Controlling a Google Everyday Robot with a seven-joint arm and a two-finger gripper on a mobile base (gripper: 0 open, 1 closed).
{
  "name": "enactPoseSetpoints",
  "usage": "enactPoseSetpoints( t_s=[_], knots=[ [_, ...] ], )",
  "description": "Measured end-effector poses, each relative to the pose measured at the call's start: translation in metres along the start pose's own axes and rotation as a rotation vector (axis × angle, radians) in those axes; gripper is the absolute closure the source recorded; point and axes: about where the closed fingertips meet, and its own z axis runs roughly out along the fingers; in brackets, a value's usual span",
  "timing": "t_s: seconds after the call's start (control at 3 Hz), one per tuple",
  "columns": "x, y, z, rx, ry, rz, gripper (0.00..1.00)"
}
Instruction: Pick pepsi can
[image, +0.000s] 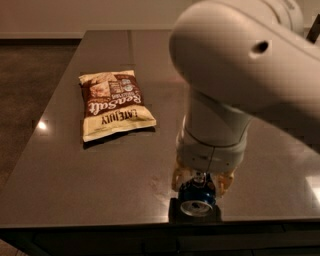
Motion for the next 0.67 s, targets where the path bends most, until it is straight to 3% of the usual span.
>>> enactPoseSetpoints(
  t_s=[0.33,0.67],
  knots=[
    [0.015,-0.013,-0.03,0.018,-0.02,0.072,1.0],
    [0.037,-0.031,-0.062,0.083,-0.02,0.118,1.0]
  ],
)
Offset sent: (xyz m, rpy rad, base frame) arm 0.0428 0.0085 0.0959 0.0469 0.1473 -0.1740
